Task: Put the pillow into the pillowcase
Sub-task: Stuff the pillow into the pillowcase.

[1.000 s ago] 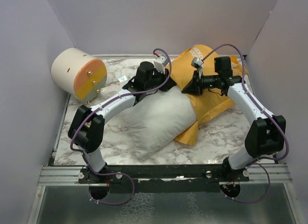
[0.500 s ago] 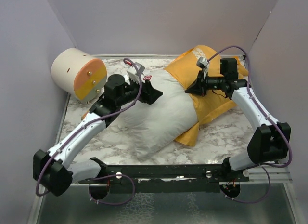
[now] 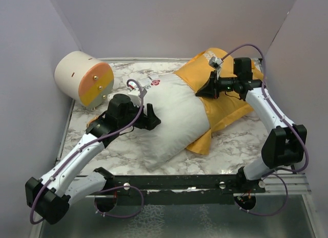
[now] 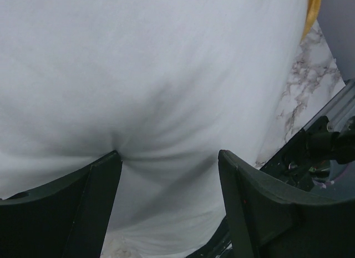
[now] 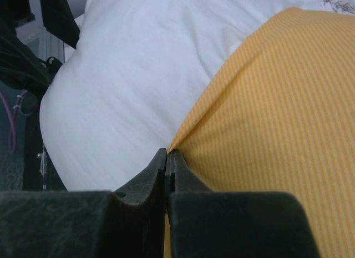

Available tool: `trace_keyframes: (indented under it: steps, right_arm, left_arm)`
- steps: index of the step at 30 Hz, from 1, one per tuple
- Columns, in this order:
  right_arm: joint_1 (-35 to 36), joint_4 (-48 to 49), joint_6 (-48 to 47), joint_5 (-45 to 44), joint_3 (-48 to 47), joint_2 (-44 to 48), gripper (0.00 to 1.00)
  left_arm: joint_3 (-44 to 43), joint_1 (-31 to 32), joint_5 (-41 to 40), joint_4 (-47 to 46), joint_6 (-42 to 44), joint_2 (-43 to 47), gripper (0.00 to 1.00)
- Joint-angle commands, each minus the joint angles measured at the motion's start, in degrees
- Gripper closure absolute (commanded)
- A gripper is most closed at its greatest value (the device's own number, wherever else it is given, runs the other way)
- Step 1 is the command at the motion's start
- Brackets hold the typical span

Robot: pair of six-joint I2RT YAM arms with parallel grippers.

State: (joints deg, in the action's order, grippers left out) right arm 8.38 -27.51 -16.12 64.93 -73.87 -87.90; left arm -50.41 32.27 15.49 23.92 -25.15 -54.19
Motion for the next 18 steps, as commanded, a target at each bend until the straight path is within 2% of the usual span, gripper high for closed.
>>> trace_keyframes:
  steps: [1, 3, 4, 5, 6, 7, 8, 9, 12, 16, 18]
  right_arm:
    - [4.1, -4.5, 1.8, 4.7, -5.7, -2.2, 1.0]
    - [6.7, -5.5, 2.4, 4.8, -8.4, -3.2, 1.0]
    - [8.3, -5.8, 2.9, 5.1, -9.7, -3.8, 1.0]
    - [10.0, -5.9, 3.8, 5.4, -11.2, -4.5, 1.0]
    - [11.9, -5.5, 4.8, 5.5, -12.4, -5.0, 1.0]
    - [13.8, -5.0, 5.6, 5.4, -13.6, -5.4, 1.0]
    - [15.3, -4.8, 5.9, 4.9, -14.7, -5.6, 1.0]
    - [16.3, -4.6, 6.0, 4.6, -15.3, -5.7, 1.0]
    - [16.5, -4.2, 6.0, 4.5, -14.8, -5.3, 1.0]
    - [16.5, -0.7, 6.4, -0.2, -7.3, -3.2, 1.0]
    - [16.0, -1.7, 4.3, -5.7, -4.7, -3.4, 1.0]
  left_arm:
    - [3.0, 0.1, 2.5, -9.9, -1.3, -7.8, 0.26]
    - [2.1, -0.3, 5.5, -17.4, -2.3, -12.5, 0.29]
    - [0.9, -0.3, 6.5, -20.7, -2.5, -15.0, 0.35]
    - [-0.7, -0.3, 7.8, -24.9, -2.6, -17.4, 0.48]
    - [-2.6, -0.4, 8.6, -27.7, -2.9, -19.7, 0.7]
    - [-4.9, -0.5, 9.5, -29.7, -2.9, -22.2, 0.85]
    - [-7.5, -0.5, 10.9, -31.1, -2.8, -24.6, 0.93]
    - [-10.0, -0.6, 12.2, -32.3, -2.7, -27.0, 0.98]
    - [-14.4, -0.6, 15.7, -36.2, -4.5, -31.8, 1.0]
    - [-12.3, -0.6, 17.8, -44.9, -8.6, -34.4, 1.0]
    - [-10.8, -0.7, 17.7, -45.8, -9.0, -35.7, 1.0]
